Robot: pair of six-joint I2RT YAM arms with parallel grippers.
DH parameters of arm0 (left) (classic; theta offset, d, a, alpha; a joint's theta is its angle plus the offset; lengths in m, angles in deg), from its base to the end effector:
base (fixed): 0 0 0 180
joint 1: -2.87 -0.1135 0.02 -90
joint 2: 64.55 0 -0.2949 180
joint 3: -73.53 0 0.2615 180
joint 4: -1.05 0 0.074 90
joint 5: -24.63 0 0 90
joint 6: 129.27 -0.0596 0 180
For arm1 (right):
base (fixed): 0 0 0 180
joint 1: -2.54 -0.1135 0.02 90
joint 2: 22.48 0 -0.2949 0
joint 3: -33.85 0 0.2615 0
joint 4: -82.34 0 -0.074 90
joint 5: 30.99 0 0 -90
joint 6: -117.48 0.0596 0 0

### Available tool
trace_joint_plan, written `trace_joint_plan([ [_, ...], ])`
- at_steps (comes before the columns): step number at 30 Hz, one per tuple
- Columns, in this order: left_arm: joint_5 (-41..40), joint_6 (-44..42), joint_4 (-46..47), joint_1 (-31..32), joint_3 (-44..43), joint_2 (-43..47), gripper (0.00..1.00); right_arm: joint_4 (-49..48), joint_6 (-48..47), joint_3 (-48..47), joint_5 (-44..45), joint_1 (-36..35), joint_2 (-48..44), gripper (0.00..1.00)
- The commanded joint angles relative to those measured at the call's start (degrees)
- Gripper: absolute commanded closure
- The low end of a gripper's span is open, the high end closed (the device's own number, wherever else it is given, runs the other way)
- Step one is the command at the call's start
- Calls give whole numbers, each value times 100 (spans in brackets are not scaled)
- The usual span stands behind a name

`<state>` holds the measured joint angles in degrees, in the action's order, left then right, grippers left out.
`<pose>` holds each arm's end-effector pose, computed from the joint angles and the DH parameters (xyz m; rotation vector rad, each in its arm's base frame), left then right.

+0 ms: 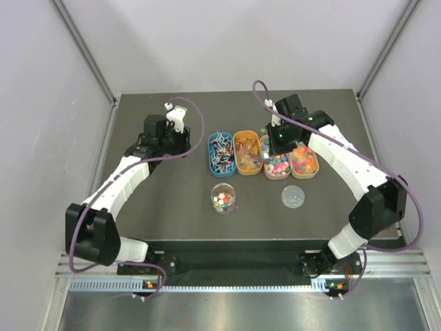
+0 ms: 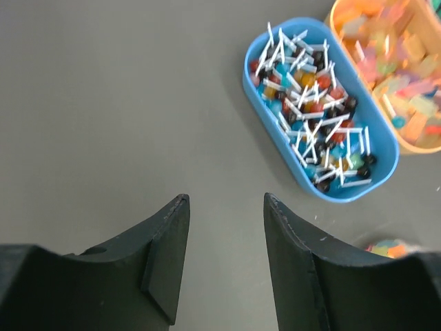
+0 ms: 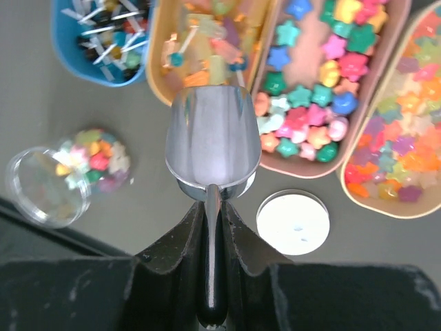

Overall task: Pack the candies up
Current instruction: Scoop the fake candies from the storage box.

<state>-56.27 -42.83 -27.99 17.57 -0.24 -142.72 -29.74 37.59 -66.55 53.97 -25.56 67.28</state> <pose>0.3179 -0.0931 0.3089 0.4336 2.1157 -0.2836 0.3044 0.1685 0.3445 -0.4409 2.5698 0.3589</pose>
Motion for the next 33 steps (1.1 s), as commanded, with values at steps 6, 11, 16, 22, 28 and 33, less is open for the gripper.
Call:
trace_joint_plan([
  [6, -40, -23, 733, -2, 479, 57, 48, -78, 615, -102, 566, -46, 533, 100],
  [11, -5, 38, 803, -2, 540, -145, 48, -78, 764, -401, 522, -284, 806, 100],
  [16, -5, 91, 778, -2, 418, -295, 48, -43, 1080, -471, 521, -328, 1193, 100],
  [22, -58, 92, 593, -2, 268, -479, 48, 212, 1555, -367, 635, -574, 1343, 100],
  [28, 4, 118, 505, -2, 268, -585, 49, 441, 1810, -234, 645, -706, 1352, 100],
  [33, 100, 135, 347, -2, 163, -691, 48, 441, 1697, -41, 276, -741, 1281, 100],
])
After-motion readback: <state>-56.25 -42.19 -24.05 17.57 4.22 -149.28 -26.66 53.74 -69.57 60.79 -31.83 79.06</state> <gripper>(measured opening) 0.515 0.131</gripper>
